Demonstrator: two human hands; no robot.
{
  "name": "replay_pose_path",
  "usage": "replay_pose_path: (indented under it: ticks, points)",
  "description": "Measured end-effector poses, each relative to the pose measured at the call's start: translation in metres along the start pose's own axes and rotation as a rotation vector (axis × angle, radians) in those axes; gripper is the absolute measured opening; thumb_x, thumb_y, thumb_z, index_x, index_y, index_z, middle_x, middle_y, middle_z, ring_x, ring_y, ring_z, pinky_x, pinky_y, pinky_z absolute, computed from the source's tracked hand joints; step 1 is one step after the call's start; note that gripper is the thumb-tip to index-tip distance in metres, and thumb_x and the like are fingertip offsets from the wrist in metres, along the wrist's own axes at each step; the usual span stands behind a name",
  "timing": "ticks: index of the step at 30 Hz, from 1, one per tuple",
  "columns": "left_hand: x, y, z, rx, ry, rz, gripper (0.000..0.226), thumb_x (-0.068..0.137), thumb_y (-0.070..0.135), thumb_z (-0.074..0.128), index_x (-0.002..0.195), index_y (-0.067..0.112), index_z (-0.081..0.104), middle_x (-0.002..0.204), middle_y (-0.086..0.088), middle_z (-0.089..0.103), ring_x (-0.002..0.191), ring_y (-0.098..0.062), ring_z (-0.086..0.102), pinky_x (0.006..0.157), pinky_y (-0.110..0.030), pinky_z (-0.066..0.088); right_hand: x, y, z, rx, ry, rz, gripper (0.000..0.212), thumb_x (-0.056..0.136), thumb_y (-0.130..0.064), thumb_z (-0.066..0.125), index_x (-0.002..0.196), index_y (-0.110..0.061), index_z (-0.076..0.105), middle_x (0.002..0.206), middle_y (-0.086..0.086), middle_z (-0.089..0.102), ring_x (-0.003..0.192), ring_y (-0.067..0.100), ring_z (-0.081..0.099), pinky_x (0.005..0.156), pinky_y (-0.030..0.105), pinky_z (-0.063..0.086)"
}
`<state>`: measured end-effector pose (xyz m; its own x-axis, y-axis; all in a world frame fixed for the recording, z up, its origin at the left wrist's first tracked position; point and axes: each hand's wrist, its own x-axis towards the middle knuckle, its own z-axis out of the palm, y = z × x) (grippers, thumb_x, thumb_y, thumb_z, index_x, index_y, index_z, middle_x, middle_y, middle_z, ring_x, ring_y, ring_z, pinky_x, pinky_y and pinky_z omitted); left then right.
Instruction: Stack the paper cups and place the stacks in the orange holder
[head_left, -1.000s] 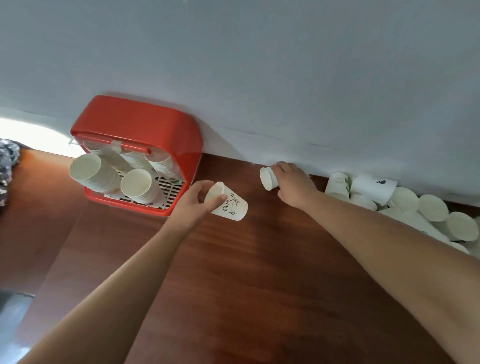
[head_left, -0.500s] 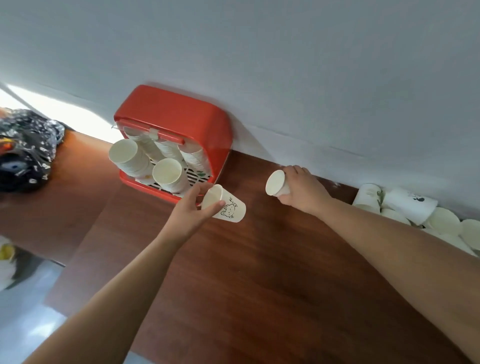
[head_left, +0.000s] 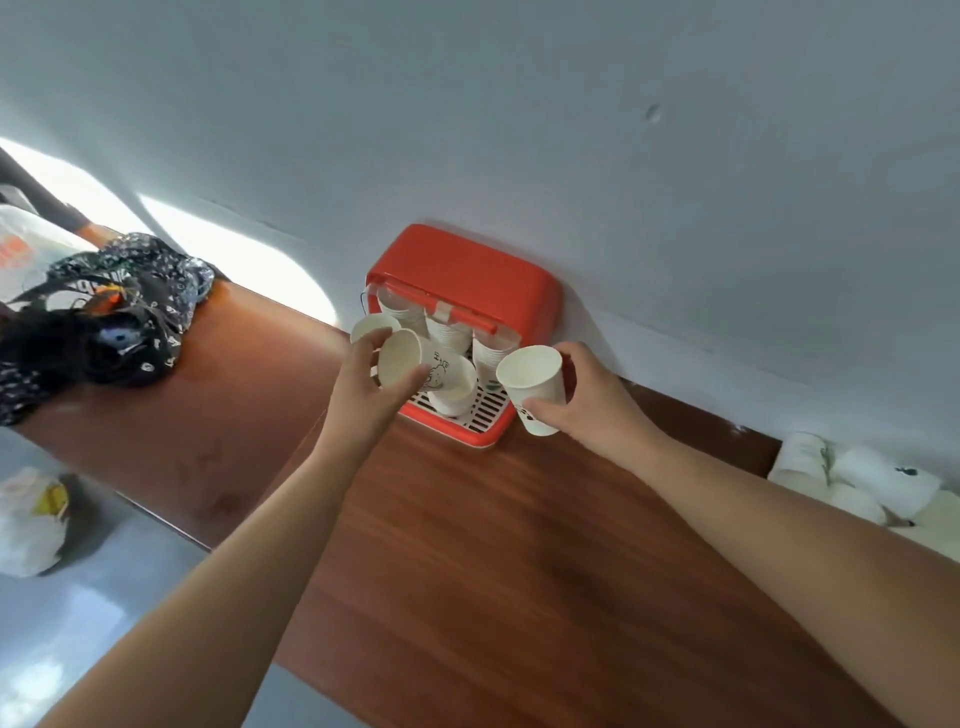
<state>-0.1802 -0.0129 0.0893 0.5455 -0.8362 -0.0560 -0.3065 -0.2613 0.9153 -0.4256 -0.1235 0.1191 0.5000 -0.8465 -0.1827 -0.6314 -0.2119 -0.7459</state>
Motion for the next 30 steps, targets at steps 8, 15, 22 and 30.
replay_pose_path:
  ticks: [8,15,22,30]
  points:
    - [0.038,-0.015,0.035,0.303,-0.189,0.143,0.073,0.08,0.035,0.081,0.143,0.019,0.048,0.141,0.002,0.042,0.122,-0.015,0.048,0.103,-0.033,0.042,-0.003,-0.011,0.021,0.043,0.091,0.078,0.066,0.075,-0.034,0.082,0.129,-0.029,0.045,0.124,-0.012,0.056,0.112,0.008,0.053,0.094,0.029,0.046]
    - [0.056,-0.044,0.045,0.471,-0.431,0.154,0.083,0.084,0.034,0.077,0.154,0.017,0.034,0.159,0.002,0.035,0.143,-0.021,0.036,0.113,-0.038,0.033,0.003,-0.02,0.045,0.08,0.115,0.098,0.069,0.078,-0.029,0.08,0.135,-0.029,0.042,0.125,-0.014,0.053,0.115,0.005,0.05,0.097,0.025,0.042]
    - [0.051,-0.063,0.019,0.149,-0.393,-0.018,0.056,0.099,0.024,0.057,0.152,0.018,0.039,0.152,-0.001,0.048,0.14,-0.018,0.044,0.114,-0.035,0.036,0.035,-0.036,0.081,0.262,0.175,0.019,0.063,0.077,-0.031,0.082,0.127,-0.035,0.044,0.123,-0.017,0.054,0.116,0.003,0.055,0.097,0.034,0.053]
    - [0.053,-0.071,0.007,-0.165,-0.389,-0.075,0.047,0.097,0.056,0.047,0.136,0.031,0.058,0.131,0.015,0.063,0.126,-0.003,0.055,0.111,-0.039,0.043,0.056,-0.025,0.127,0.023,0.171,0.008,0.069,0.077,-0.044,0.078,0.134,-0.027,0.044,0.131,-0.004,0.055,0.121,0.014,0.053,0.094,0.035,0.051]
